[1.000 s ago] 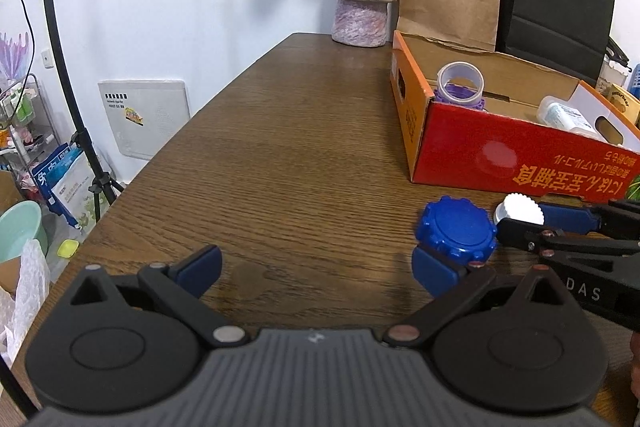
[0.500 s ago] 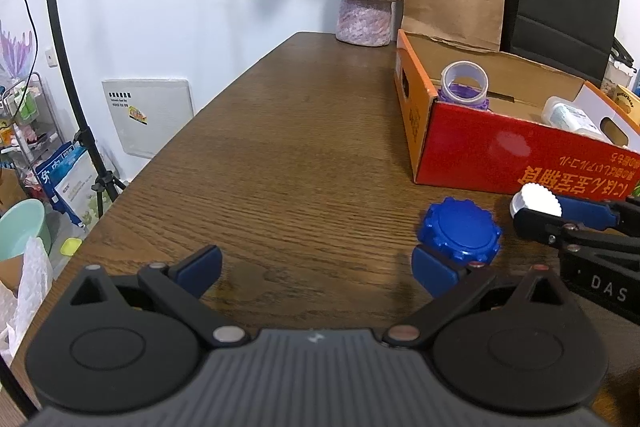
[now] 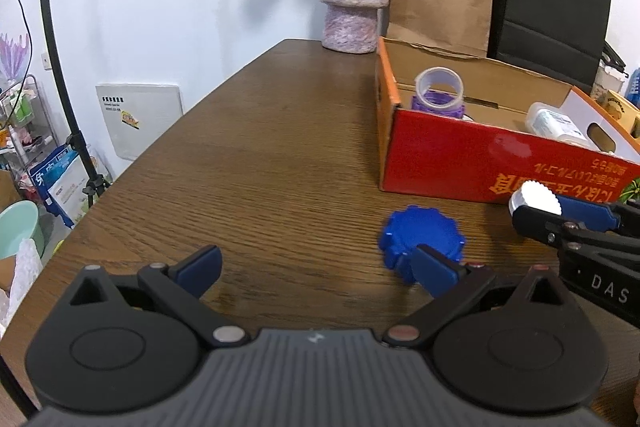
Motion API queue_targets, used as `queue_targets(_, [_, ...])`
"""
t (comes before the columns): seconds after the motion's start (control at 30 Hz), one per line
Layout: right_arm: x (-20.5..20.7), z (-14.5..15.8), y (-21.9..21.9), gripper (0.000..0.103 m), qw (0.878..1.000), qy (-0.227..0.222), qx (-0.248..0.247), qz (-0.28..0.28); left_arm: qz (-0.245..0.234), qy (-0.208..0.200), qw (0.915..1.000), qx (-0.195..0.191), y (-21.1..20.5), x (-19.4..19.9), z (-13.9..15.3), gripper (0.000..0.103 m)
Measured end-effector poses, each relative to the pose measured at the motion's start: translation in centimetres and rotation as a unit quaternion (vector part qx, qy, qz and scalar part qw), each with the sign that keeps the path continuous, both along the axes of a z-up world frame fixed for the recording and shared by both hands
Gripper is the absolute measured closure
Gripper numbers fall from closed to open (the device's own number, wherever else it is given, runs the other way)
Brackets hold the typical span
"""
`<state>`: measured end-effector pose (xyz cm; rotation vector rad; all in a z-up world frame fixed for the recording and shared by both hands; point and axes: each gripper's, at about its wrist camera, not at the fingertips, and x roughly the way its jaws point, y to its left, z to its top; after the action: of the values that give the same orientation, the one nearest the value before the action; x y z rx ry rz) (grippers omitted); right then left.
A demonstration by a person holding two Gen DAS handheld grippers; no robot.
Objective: Organize rigid objects
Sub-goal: 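Grasp the white ridged cap with the right tool, then grasp the blue ridged cap with the left tool while the right tool holds the white cap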
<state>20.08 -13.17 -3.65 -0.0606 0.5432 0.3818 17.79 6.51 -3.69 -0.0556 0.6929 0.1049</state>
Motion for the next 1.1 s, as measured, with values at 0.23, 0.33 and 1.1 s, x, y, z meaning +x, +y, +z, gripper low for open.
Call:
queue_targets(0.23, [-0.1,0.2,-1.5,0.065,1.0,-0.005,0.005,-0.012,-0.013,0.005,0.9999,0.002,-1.8,0.2,0.0,0.0])
queue_targets(0.33, [-0.1,0.2,-2.2,0.065,1.0,-0.007,0.007,-0.017,-0.015,0.005,0.9999,0.001,-2.5,0.5,0.1,0.0])
queue_targets(1.1, [0.0,0.5,-6.6,0.065,0.999,-0.015,0.013,-0.044,-0.018,0.028,0.9994,0.0,-6.7,3.8,-0.7,0.0])
